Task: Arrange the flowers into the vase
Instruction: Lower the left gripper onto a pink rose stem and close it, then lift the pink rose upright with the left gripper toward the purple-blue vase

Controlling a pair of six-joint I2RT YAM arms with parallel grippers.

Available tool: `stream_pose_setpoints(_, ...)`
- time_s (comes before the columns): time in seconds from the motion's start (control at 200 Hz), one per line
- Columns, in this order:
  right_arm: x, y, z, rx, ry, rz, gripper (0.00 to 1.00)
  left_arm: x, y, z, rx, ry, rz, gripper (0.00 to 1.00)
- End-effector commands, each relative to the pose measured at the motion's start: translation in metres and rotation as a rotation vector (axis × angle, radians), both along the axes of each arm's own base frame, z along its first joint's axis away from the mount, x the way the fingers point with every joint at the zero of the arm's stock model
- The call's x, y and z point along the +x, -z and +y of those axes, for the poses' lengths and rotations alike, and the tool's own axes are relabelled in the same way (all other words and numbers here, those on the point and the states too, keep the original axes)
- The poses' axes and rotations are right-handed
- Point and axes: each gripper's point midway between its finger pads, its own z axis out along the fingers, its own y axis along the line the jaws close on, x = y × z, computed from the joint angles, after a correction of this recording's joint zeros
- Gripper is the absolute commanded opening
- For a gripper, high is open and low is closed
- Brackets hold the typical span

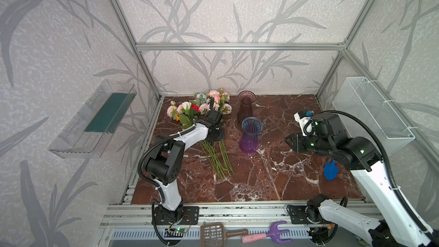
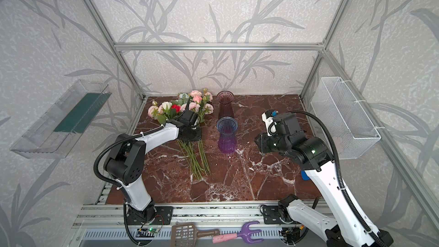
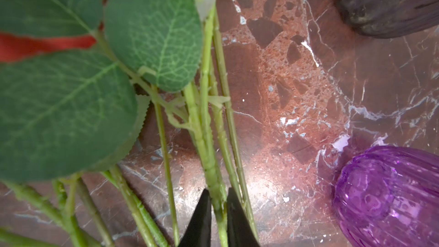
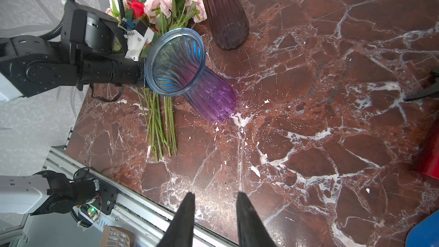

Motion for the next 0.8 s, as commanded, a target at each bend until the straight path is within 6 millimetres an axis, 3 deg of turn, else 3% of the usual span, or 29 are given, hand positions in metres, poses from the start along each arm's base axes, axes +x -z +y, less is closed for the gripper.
stream_pose_setpoints(0.0, 0.000, -0.007, -0.001, -0.007, -0.012, -0.017, 0.31, 0.004, -0.013, 0.001, 0.017, 0.008, -0.034, 0.12)
stream_pose_setpoints(0.13, -0.001, -0.011, -0.001, -0.006, -0.017, -0.026, 0.31, 0.005, -0.023, 0.003, 0.017, 0.003, -0.060, 0.00)
stream_pose_setpoints(0.36, -0.005, -0.014, -0.003, -0.004, -0.015, -0.038, 0.30, 0.004, -0.057, 0.017, 0.031, -0.057, -0.141, 0.00)
stream_pose_setpoints(0.535, -0.006, -0.020, -0.004, 0.001, -0.017, -0.051, 0.30, -0.005, -0.103, 0.031, 0.012, -0.095, -0.253, 0.00)
stream_pose_setpoints(0.69, -0.004, -0.025, 0.000, 0.025, -0.024, -0.067, 0.31, -0.017, -0.157, 0.053, -0.002, -0.124, -0.377, 0.00)
stream_pose_setpoints(0.8, -0.003, -0.026, 0.006, 0.060, -0.037, -0.067, 0.30, -0.026, -0.183, 0.070, 0.057, -0.121, -0.406, 0.00)
